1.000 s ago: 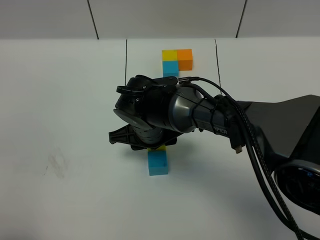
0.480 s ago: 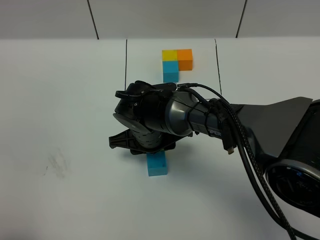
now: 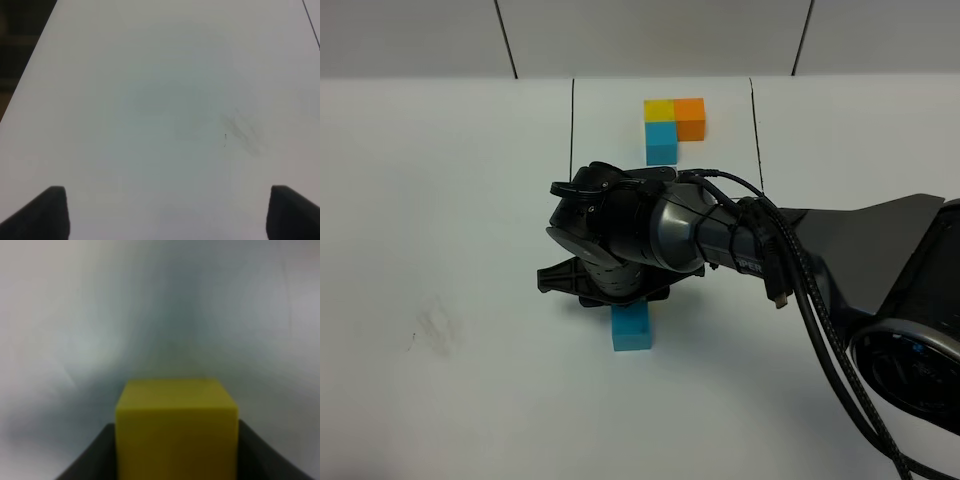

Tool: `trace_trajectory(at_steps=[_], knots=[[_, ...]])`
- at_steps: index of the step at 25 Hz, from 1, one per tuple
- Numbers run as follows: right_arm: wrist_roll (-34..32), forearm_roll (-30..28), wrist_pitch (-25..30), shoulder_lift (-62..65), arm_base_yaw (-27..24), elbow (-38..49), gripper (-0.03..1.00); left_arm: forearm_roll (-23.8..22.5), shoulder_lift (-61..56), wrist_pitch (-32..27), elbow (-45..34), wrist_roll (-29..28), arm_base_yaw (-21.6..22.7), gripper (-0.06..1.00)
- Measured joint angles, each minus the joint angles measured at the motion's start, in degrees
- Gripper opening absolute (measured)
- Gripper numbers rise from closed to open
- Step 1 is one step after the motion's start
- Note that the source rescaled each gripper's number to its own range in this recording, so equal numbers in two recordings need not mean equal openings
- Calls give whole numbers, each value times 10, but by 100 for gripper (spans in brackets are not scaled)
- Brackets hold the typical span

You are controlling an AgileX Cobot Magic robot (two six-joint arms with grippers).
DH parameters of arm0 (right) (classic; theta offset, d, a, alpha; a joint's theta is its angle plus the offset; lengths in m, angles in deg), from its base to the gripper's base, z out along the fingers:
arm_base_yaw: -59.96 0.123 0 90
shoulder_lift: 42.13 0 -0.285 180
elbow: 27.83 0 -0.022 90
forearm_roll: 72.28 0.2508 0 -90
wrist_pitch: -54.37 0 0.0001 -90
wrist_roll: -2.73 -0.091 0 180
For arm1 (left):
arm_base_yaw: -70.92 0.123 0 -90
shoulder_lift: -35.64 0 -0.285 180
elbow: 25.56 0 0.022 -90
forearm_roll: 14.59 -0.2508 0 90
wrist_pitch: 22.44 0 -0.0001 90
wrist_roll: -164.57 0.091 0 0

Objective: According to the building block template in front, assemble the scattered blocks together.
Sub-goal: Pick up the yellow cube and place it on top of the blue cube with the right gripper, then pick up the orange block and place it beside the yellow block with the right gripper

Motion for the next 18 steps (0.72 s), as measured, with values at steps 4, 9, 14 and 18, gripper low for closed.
trace_trajectory(at_steps=[4, 9, 14, 18], knots=[[-6, -6, -6, 0, 0, 0, 27, 0, 0, 0, 0, 0, 0, 68], [13, -52, -7, 9, 0, 0, 68, 0, 0, 0, 0, 0, 0, 68], [17, -135, -2, 60, 0, 0, 87, 0, 0, 0, 0, 0, 0, 68], [12, -228, 47, 115, -1, 0, 89, 0, 0, 0, 0, 0, 0, 68]])
